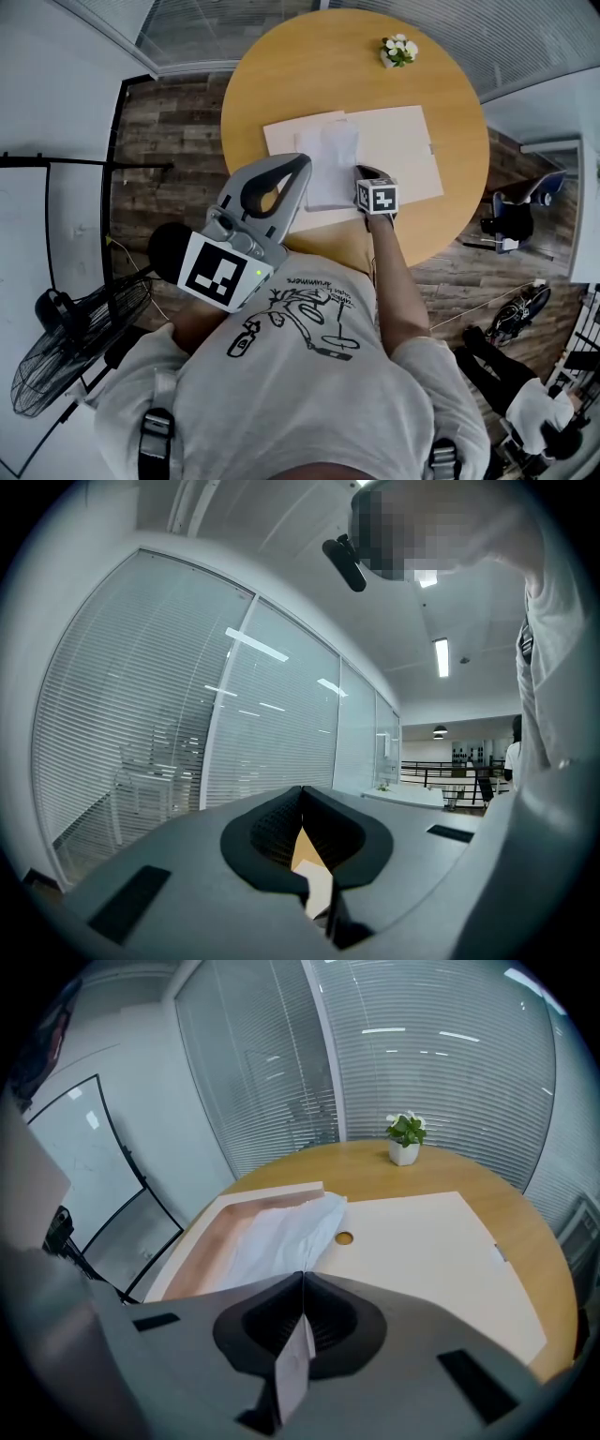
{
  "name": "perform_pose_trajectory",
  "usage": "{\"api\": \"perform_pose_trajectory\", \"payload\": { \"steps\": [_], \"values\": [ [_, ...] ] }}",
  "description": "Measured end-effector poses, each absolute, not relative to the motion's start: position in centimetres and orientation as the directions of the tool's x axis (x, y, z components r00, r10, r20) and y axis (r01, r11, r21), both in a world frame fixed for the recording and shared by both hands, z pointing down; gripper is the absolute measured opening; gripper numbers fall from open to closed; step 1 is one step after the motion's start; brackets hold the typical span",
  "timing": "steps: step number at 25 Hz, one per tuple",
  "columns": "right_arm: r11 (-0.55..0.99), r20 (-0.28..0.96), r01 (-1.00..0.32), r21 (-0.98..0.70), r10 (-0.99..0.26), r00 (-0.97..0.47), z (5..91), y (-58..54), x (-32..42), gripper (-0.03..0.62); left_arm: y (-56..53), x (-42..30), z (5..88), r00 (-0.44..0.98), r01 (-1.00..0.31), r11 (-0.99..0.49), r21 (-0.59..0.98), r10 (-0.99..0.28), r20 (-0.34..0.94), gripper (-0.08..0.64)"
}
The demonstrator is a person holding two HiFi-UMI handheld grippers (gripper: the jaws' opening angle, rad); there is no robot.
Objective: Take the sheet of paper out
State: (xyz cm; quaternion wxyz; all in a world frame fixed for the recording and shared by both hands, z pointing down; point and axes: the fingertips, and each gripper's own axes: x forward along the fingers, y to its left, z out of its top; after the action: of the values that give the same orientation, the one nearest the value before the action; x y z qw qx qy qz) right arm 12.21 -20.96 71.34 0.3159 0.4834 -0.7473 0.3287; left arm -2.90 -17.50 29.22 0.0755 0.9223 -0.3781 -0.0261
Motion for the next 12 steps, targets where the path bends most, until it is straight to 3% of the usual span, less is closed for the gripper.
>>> {"api": "perform_pose_trajectory", "payload": {
  "steps": [12],
  "values": [
    [0.325,0.731,-0.930,-0.170,-0.592,-0.340,67.6,-20.9,12.3,0.009,-17.2,-2.9,29.2,0.721,-0.684,-0.712,0.158,-0.693,0.001,0.021]
  ]
}}
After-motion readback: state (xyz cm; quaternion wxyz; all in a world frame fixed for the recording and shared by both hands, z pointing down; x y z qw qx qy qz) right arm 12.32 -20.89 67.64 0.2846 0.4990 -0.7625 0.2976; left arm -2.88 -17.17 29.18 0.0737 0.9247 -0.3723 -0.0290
